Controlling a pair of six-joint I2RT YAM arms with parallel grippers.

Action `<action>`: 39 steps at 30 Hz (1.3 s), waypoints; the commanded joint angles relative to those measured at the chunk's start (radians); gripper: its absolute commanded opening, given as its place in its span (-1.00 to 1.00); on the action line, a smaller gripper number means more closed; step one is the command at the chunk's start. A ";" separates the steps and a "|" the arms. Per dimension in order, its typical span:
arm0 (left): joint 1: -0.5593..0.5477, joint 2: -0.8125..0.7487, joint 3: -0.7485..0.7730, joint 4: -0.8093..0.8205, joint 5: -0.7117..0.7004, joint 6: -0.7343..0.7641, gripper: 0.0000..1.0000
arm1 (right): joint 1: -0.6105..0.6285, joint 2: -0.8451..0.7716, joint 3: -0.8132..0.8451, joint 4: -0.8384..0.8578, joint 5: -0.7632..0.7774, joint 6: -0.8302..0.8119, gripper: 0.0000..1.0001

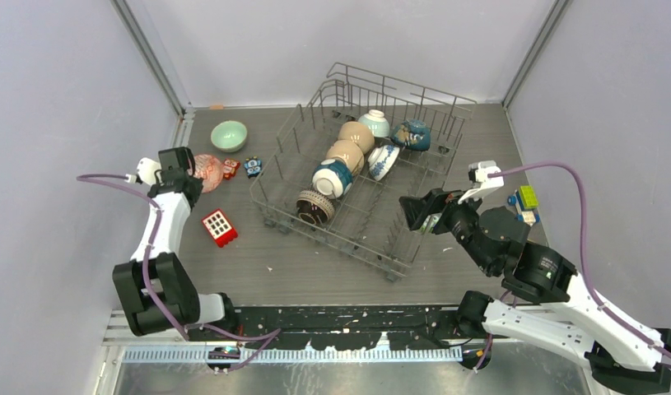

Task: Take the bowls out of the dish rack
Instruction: Place the bowl at the center of the board.

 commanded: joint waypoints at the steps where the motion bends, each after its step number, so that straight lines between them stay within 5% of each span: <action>1: 0.057 0.060 -0.021 0.199 -0.009 -0.085 -0.99 | -0.001 -0.032 -0.035 0.079 -0.035 0.039 1.00; 11: 0.138 0.195 -0.060 0.360 0.085 -0.087 -1.00 | -0.002 -0.064 -0.108 0.100 -0.013 0.029 1.00; 39: 0.138 0.357 -0.019 0.373 0.141 -0.041 -0.98 | -0.001 -0.020 -0.123 0.135 0.026 -0.008 1.00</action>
